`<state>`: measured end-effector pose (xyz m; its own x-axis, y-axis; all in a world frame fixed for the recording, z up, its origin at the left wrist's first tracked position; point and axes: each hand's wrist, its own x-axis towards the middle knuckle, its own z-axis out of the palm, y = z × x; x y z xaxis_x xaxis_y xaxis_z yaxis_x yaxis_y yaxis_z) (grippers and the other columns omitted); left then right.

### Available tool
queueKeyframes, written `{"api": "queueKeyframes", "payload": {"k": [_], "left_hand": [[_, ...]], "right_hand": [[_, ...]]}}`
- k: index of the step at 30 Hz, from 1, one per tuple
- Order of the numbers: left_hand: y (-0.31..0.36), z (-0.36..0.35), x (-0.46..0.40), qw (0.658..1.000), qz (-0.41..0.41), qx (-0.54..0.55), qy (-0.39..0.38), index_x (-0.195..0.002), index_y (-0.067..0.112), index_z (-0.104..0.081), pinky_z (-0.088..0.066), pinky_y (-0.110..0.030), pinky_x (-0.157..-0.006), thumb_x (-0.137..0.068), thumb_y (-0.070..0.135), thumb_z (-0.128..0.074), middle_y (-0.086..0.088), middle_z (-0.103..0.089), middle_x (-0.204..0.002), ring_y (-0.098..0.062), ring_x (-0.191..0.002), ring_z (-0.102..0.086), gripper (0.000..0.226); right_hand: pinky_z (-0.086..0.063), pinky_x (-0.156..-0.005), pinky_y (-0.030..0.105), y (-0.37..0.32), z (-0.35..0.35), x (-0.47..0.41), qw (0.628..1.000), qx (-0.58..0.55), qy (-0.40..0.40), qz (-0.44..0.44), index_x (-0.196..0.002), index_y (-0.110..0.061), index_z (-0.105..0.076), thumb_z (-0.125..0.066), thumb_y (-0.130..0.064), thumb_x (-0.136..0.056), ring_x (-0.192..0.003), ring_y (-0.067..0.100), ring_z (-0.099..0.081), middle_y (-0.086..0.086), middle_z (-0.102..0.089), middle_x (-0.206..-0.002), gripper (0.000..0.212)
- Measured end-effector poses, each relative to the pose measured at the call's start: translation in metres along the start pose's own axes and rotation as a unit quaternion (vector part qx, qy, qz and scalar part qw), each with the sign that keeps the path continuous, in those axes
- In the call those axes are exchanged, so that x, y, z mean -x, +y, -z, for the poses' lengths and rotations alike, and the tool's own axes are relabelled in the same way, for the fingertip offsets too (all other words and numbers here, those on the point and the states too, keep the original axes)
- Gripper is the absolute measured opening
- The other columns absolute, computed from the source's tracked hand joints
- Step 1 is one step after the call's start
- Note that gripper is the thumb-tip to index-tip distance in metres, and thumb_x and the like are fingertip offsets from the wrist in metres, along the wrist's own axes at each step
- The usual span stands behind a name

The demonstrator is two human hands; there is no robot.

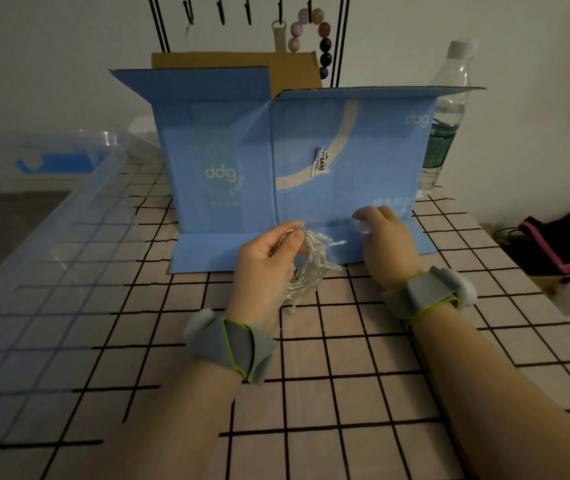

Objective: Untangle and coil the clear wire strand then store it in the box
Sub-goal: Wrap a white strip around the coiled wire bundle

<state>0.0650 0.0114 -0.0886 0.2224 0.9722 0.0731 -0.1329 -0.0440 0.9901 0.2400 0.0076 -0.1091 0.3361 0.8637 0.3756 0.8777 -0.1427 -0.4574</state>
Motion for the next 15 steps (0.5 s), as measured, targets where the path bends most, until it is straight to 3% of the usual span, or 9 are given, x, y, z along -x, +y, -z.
{"api": "queueKeyframes", "payload": {"k": [7, 11, 15], "left_hand": [[-0.001, 0.005, -0.002, 0.999, -0.022, -0.019, 0.014, -0.095, 0.026, -0.066, -0.038, -0.011, -0.047, -0.091, 0.015, -0.054, 0.013, -0.064, -0.062, 0.002, -0.044, -0.04, 0.017], [-0.001, 0.008, -0.002, 0.999, -0.033, -0.012, 0.015, -0.104, 0.016, -0.065, -0.038, -0.01, -0.042, -0.092, 0.012, -0.052, 0.005, -0.061, -0.069, 0.001, -0.041, -0.039, 0.018], [-0.005, 0.01, -0.003, 0.998, -0.053, -0.034, 0.011, -0.09, 0.034, -0.064, -0.044, -0.013, -0.056, -0.091, 0.016, -0.055, 0.017, -0.066, -0.063, 0.003, -0.05, -0.046, 0.02]], "right_hand": [[-0.05, -0.077, 0.03, -0.019, 0.007, 0.006, 0.986, -0.127, 0.084, 0.068, -0.116, -0.001, -0.054, -0.062, 0.006, -0.08, -0.069, 0.025, -0.06, 0.019, -0.038, -0.134, 0.038], [-0.047, -0.072, 0.007, -0.021, 0.017, 0.013, 0.971, -0.181, 0.151, 0.046, -0.095, 0.0, -0.065, -0.068, -0.002, -0.08, -0.068, 0.011, -0.058, 0.016, -0.046, -0.123, 0.016], [-0.047, -0.073, 0.01, -0.024, 0.025, 0.019, 0.959, -0.246, 0.139, -0.004, -0.079, -0.011, -0.064, -0.069, -0.004, -0.078, -0.072, 0.009, -0.058, 0.007, -0.052, -0.098, 0.009]]}}
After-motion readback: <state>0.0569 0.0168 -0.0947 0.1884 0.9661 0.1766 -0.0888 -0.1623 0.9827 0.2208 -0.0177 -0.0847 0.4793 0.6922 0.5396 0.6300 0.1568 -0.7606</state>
